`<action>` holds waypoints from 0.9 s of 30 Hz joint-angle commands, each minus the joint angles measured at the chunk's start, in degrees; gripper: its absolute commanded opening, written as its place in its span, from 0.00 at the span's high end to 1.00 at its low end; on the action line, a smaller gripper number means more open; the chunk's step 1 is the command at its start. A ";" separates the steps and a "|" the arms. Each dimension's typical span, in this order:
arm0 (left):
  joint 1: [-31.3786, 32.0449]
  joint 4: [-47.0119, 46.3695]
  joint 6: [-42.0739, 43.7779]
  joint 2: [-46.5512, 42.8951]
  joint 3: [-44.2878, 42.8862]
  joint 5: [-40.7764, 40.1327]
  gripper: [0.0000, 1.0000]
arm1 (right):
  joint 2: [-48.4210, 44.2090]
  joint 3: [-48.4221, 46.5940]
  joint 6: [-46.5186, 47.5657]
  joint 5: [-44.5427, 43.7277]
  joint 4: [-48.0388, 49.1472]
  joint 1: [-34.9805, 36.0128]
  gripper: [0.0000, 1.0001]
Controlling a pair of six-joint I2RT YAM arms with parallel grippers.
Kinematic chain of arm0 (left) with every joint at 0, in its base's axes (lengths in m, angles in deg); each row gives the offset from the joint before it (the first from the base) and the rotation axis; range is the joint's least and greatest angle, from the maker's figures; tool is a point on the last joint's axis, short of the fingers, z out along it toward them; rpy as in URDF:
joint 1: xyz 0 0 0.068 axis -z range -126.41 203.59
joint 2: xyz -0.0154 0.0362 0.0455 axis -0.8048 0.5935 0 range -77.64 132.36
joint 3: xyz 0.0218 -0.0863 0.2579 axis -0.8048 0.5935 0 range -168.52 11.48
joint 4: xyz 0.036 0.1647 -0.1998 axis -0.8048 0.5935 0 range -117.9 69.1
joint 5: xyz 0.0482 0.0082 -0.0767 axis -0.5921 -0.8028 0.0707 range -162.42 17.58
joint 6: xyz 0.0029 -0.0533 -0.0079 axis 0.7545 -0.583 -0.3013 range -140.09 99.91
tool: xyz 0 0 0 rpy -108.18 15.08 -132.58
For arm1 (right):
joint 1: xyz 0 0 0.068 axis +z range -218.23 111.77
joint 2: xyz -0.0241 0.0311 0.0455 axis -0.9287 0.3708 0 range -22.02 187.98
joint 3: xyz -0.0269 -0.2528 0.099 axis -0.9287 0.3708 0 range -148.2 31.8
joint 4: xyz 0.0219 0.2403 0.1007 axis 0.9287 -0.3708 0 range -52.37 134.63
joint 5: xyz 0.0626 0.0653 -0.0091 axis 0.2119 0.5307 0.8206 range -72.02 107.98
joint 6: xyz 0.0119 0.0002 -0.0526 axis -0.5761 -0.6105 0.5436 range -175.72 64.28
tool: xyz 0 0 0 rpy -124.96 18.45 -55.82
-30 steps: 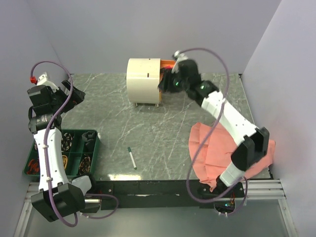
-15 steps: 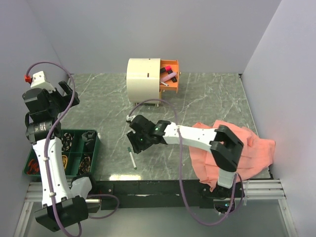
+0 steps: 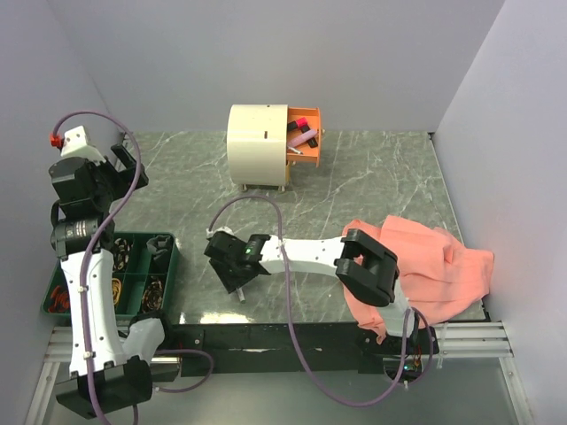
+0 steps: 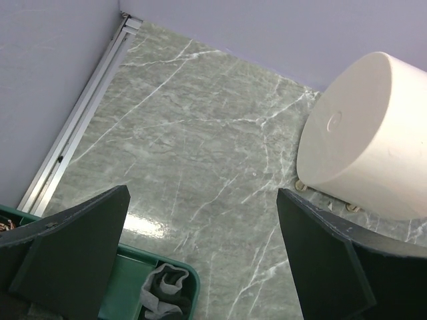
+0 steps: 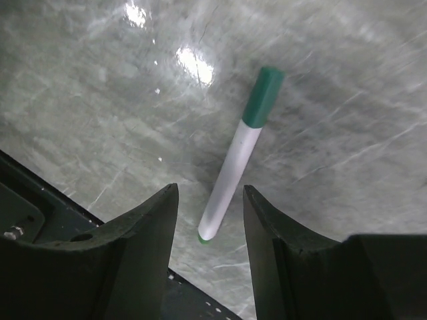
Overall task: Sort the stationery into containers
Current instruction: Pick up the pen from the center of the board.
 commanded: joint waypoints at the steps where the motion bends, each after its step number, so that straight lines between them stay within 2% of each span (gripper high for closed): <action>1: 1.98 0.12 0.73 -2.16 -1.44 -2.74 0.00 | 1.79 -2.99 -2.80 -4.35 -1.93 0.24 0.48; 9: 3.66 0.13 1.27 -3.57 -0.48 -3.98 0.01 | 4.86 -3.26 -3.42 -3.83 -1.49 0.24 0.50; 11: 3.66 -0.23 0.92 -3.75 0.05 -3.54 0.01 | 6.26 -3.78 -2.98 -3.65 -1.06 0.16 0.60; 13: 3.75 -0.49 0.74 -3.84 0.49 -3.36 0.01 | 7.32 -4.31 -1.85 -3.65 -0.79 0.33 0.88; 14: 3.75 -0.40 0.74 -3.84 0.41 -3.19 0.01 | 8.29 -4.66 -0.97 -3.91 -0.70 0.42 0.97; 15: 3.75 -0.32 0.74 -3.49 0.32 -3.18 0.00 | 8.73 -5.53 0.00 -4.70 -0.70 0.77 1.00; 19: 3.66 1.18 1.61 -2.08 -2.83 -2.92 0.00 | 6.20 -6.77 5.17 -8.83 -0.79 0.77 1.00; 27: 3.66 2.23 3.64 0.56 -6.01 -0.65 0.00 | -17.17 -6.16 11.25 -6.46 2.98 -4.06 1.00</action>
